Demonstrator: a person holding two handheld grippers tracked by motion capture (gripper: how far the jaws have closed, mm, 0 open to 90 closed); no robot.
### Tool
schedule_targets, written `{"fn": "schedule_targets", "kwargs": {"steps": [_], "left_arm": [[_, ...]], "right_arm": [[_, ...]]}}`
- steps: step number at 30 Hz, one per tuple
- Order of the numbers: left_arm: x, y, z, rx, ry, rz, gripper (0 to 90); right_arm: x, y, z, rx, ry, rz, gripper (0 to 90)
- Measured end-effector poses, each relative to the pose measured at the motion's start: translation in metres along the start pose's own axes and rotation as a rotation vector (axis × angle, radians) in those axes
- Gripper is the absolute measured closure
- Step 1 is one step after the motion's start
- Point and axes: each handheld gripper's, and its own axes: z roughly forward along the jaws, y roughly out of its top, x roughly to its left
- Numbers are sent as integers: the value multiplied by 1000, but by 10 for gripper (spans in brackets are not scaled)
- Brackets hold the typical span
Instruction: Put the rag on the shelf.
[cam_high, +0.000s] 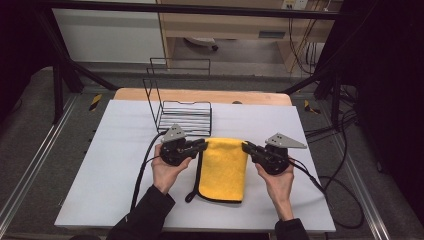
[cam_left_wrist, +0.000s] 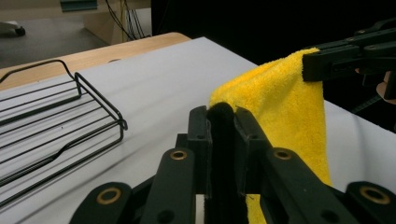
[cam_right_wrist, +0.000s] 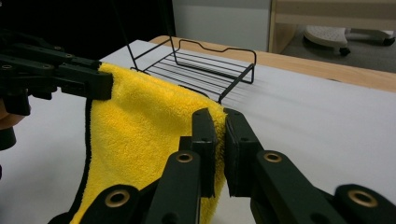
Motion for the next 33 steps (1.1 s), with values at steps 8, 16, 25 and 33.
{"fn": "schedule_targets", "kwargs": {"steps": [8,16,25,33], "left_arm": [[-2,7,-12,-50,6,8,790],[-4,17,-23,-92,18,28,793],[-7,30,-35,-145,33,51,795],[-7,42,-46,-180,50,68,795]], "right_arm": [[8,11,-6,-41,2,-34,842],[18,25,-10,-81,-19,-89,842],[25,42,-14,-136,-29,-120,843],[30,54,-15,-175,-31,-140,843]]}}
